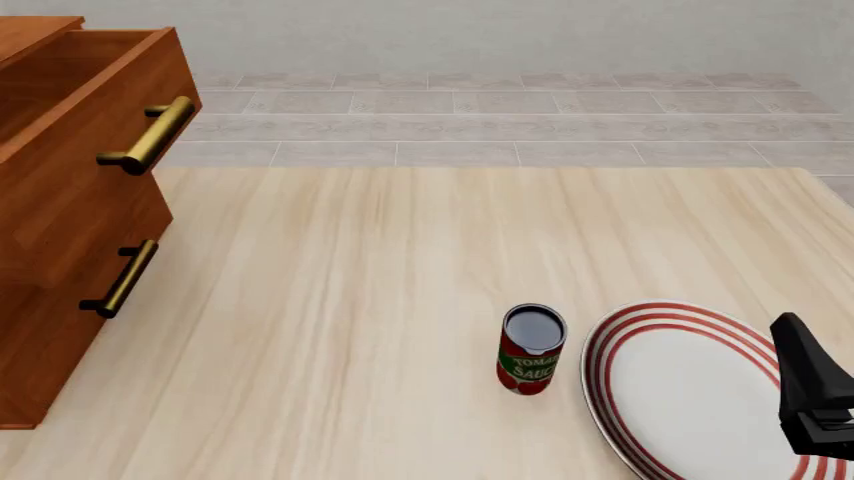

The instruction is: Put the bowl on top of the cabinet.

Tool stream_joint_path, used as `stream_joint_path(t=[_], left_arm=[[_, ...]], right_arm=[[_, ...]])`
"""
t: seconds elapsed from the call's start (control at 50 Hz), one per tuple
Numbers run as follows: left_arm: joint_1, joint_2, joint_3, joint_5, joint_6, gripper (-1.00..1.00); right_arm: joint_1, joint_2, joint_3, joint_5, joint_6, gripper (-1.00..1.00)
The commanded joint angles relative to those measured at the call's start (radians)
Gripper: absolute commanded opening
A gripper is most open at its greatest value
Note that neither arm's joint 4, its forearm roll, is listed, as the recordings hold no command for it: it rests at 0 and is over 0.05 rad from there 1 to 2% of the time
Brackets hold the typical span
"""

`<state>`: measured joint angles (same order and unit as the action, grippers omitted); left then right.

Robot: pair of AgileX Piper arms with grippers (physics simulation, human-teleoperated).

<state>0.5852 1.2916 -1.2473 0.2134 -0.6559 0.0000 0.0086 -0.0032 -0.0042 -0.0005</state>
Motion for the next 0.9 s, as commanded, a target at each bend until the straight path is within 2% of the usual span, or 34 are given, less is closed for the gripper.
stream_joint_path(t=[0.02, 0.9], left_arm=[[0.008, 0.019, -0.01, -0.012, 0.017, -1.0], [0.013, 0.084, -0.002, -0.05, 0.071, -1.0]], right_arm=[[0.0, 0.0, 0.0, 0.0, 0.0, 1.0], [0.0, 0.0, 0.0, 0.0, 0.0, 1.0]])
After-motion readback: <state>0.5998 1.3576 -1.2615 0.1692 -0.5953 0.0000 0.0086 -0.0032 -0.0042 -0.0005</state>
